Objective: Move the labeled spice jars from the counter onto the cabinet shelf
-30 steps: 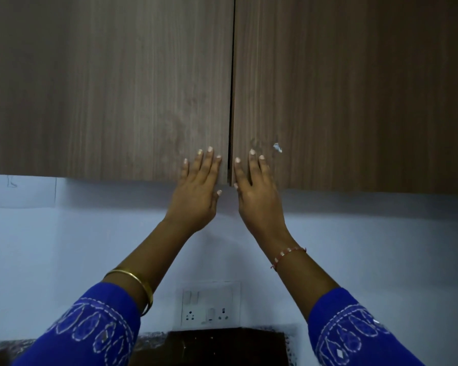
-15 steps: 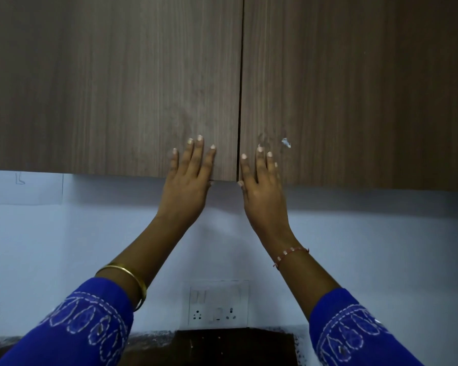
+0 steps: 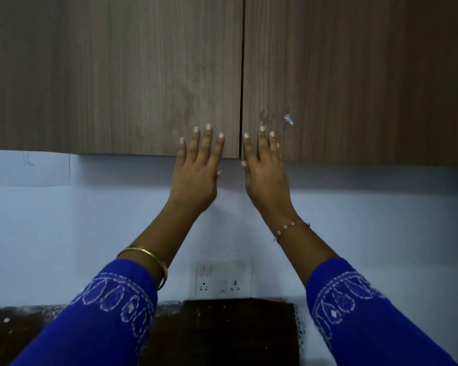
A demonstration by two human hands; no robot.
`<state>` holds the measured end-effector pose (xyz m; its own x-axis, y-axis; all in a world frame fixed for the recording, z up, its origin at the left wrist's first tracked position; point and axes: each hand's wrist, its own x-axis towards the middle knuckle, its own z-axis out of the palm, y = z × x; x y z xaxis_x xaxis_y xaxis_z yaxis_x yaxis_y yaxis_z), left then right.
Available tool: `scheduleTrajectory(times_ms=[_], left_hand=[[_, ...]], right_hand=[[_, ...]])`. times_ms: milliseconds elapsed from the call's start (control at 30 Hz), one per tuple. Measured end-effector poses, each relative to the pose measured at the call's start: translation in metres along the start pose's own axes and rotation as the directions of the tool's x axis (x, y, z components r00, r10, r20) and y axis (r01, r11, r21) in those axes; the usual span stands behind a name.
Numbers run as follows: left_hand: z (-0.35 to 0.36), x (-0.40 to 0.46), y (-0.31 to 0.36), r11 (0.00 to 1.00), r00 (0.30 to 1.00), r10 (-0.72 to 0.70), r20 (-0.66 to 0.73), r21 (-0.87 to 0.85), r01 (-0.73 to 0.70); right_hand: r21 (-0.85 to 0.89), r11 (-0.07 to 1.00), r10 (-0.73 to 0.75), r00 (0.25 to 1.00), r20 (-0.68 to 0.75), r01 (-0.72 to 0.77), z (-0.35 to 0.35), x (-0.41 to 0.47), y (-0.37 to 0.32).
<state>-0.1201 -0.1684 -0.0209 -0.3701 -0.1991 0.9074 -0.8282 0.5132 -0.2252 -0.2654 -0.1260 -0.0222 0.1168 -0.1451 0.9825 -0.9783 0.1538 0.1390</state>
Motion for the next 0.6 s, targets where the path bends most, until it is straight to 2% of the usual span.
scheduleTrajectory(times_ms=[133, 233, 367, 467, 600], left_hand=[[-0.016, -0.002, 0.005, 0.998, 0.993, -0.036, 0.110, -0.056, 0.042], [-0.026, -0.001, 0.006, 0.994, 0.982, -0.025, 0.189, -0.104, 0.046], [-0.039, -0.007, 0.001, 0.991, 0.963, 0.019, 0.268, -0.135, 0.018], [-0.045, -0.020, -0.004, 0.988, 0.954, 0.050, 0.295, -0.157, -0.004], [-0.048, -0.034, -0.010, 0.983, 0.954, 0.060, 0.294, -0.186, -0.004]], right_hand=[[-0.003, 1.000, 0.026, 0.991, 0.130, -0.026, -0.015, 0.001, -0.006], [-0.035, 0.998, 0.058, 0.952, 0.302, -0.049, -0.032, 0.004, -0.010], [-0.065, 0.997, 0.066, 0.907, 0.416, -0.043, -0.051, 0.005, -0.015], [-0.085, 0.996, 0.065, 0.885, 0.462, -0.029, -0.056, -0.005, -0.018], [-0.087, 0.994, 0.101, 0.886, 0.452, -0.069, -0.066, -0.014, -0.024]])
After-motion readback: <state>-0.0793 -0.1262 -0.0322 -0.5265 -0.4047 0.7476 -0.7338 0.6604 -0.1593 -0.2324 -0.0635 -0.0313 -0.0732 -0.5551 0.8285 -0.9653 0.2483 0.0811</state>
